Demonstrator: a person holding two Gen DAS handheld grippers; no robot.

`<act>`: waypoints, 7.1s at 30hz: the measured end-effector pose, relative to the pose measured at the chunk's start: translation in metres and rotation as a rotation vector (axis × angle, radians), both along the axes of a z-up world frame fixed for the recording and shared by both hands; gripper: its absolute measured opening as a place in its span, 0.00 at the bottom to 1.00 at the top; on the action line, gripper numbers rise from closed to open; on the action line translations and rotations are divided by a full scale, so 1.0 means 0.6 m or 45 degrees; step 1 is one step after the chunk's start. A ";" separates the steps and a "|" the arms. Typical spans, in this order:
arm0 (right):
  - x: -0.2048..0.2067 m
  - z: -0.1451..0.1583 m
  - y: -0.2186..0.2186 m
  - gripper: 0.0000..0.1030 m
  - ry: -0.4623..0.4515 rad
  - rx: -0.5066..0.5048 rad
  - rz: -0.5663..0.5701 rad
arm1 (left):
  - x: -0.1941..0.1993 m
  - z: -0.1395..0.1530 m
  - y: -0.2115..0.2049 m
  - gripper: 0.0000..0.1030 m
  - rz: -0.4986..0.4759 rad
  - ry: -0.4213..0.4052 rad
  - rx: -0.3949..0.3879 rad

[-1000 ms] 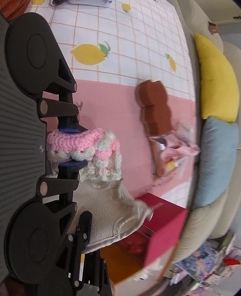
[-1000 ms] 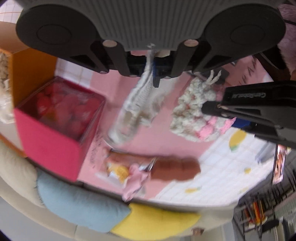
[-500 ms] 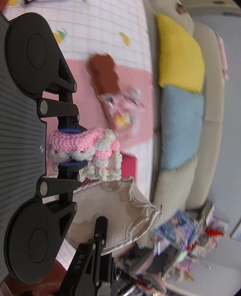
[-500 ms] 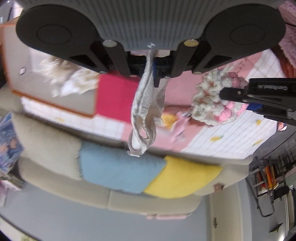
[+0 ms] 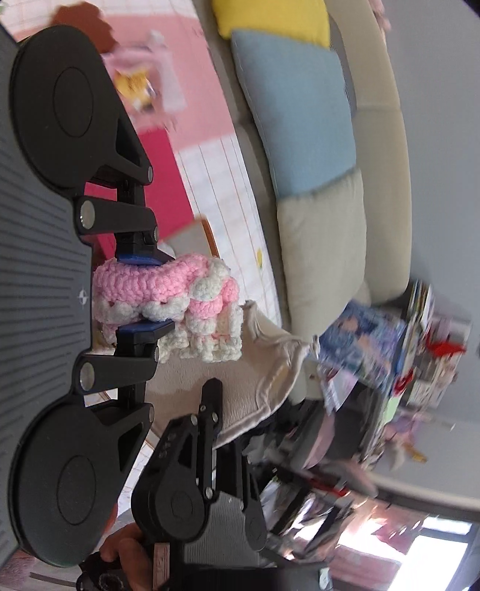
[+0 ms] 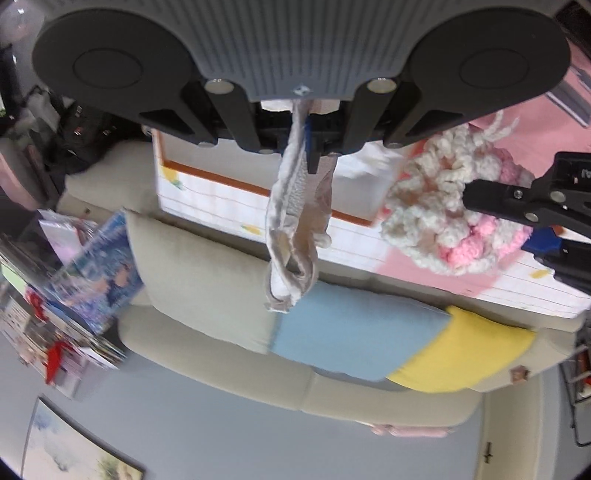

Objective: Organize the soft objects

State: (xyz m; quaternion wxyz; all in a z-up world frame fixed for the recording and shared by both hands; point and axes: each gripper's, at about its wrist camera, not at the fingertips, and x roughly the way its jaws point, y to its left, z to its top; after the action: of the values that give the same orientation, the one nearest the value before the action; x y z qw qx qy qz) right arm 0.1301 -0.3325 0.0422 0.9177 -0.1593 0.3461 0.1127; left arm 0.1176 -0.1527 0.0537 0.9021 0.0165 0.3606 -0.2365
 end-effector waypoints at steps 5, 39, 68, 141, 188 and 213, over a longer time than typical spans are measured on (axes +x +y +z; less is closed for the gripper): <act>0.045 -0.043 -0.060 0.02 0.081 -0.032 -0.103 | 0.033 -0.023 -0.081 0.31 -0.092 0.004 0.099; 0.101 -0.176 -0.078 0.46 0.332 -0.310 -0.105 | 0.108 -0.150 -0.173 0.50 -0.184 0.127 0.371; -0.024 -0.083 0.005 0.87 -0.028 -0.233 -0.352 | -0.005 -0.051 -0.061 0.77 -0.102 -0.141 0.191; 0.163 -0.295 0.561 0.81 0.376 -0.124 0.353 | 0.053 -0.311 0.403 0.74 0.052 0.058 0.800; 0.154 -0.310 0.586 0.00 0.412 0.298 0.011 | 0.032 -0.262 0.443 0.26 0.576 0.114 0.479; -0.107 -0.225 0.369 0.00 0.619 0.025 0.428 | -0.161 -0.209 0.320 0.26 0.459 0.379 0.307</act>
State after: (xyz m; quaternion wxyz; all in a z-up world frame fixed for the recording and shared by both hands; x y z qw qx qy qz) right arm 0.0661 -0.1112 -0.0929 0.7778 -0.1738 0.5234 0.3015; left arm 0.0213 0.0392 -0.0719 0.8582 0.0244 0.5120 -0.0272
